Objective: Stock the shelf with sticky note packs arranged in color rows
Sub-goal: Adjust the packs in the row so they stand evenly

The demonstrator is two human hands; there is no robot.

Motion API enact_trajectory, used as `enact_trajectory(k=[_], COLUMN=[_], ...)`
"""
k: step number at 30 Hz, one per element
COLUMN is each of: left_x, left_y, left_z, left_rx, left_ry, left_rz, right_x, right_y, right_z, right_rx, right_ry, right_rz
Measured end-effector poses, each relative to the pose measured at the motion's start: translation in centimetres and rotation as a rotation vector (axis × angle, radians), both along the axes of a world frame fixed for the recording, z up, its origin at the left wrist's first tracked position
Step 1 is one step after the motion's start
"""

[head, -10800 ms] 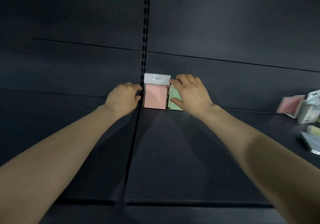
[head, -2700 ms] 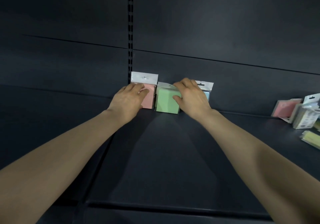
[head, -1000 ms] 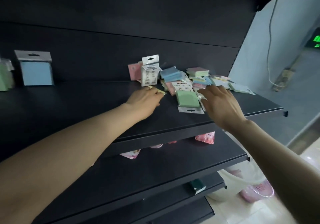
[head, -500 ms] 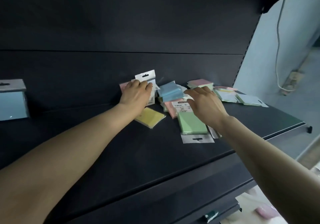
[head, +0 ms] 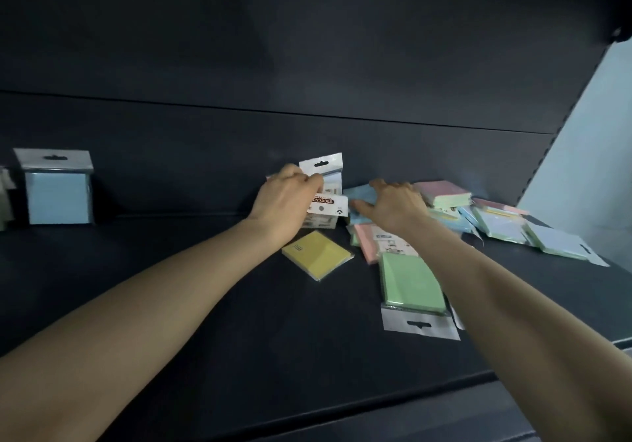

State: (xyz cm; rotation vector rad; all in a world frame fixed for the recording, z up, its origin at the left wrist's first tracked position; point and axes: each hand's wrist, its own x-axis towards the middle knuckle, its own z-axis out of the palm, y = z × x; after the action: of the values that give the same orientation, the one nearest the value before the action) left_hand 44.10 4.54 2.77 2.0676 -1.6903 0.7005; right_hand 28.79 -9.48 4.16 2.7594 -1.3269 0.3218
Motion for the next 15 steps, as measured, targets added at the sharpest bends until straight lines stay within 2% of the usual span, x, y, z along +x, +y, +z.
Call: enact_trajectory(k=[5, 9, 11, 13, 15], left_x=[0.3, 0.3, 0.0, -0.5, -0.9], left_y=[0.8, 2.2, 3.2, 4.2, 5.2], left_z=[0.9, 1.7, 1.8, 1.8, 1.5], left_rx=[-0.141, -0.253, -0.272, -0.264, -0.257], left_ry=[0.272, 0.496, 0.566, 0.591, 0.59], left_rz=[0.014, -0.008, 0.005, 0.03, 0.043], right_x=[0.8, 1.1, 1.2, 1.2, 1.1], right_y=[-1.1, -1.3, -1.2, -0.6, 0.0], right_z=[0.9, 1.7, 1.6, 1.6, 1.5], right_rx=[0.176, 0.322, 0.369, 0.355, 0.238], right_ry=[-0.205, -0.272, -0.402, -0.513, -0.551], right_rz=[-0.003, -0.002, 0.028, 0.056, 0.092])
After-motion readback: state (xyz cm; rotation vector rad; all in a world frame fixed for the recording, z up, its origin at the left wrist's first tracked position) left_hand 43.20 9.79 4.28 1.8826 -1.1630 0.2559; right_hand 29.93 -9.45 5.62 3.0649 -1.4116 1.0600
